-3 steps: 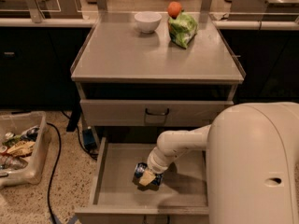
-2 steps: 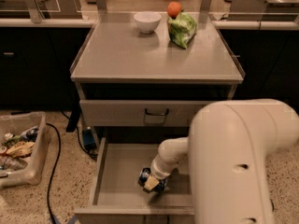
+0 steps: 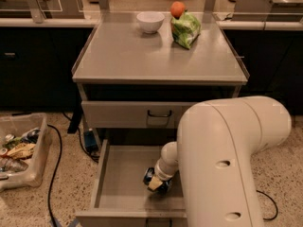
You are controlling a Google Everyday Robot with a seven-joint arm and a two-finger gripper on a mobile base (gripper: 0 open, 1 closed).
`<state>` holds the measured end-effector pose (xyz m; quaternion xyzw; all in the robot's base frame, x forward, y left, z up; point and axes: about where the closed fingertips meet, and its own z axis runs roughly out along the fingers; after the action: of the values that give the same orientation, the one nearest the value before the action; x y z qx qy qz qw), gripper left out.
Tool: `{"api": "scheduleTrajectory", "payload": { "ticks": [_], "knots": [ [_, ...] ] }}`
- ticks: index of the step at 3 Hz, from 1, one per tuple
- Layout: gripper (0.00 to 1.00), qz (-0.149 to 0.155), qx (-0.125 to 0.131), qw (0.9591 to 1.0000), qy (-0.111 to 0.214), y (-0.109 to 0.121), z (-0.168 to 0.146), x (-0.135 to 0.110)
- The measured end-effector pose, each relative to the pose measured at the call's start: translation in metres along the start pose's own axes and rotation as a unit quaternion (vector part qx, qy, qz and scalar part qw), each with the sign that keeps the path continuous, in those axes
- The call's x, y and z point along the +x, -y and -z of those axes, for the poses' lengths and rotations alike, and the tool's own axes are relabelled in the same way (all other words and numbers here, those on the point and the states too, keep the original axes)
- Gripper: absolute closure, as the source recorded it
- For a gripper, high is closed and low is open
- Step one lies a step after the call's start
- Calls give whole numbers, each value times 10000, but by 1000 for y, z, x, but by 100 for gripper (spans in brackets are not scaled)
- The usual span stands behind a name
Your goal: Place pepsi can into middle drawer
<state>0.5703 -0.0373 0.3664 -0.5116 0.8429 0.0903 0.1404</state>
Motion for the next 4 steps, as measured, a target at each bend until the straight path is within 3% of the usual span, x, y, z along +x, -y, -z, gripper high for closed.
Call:
{"api": "scheduleTrajectory", "payload": {
  "ticks": [1,4],
  "knots": [
    [100,-2,0,10000,0,0,0,0],
    [34,-2,-1,10000,-1,0,0,0]
  ]
}}
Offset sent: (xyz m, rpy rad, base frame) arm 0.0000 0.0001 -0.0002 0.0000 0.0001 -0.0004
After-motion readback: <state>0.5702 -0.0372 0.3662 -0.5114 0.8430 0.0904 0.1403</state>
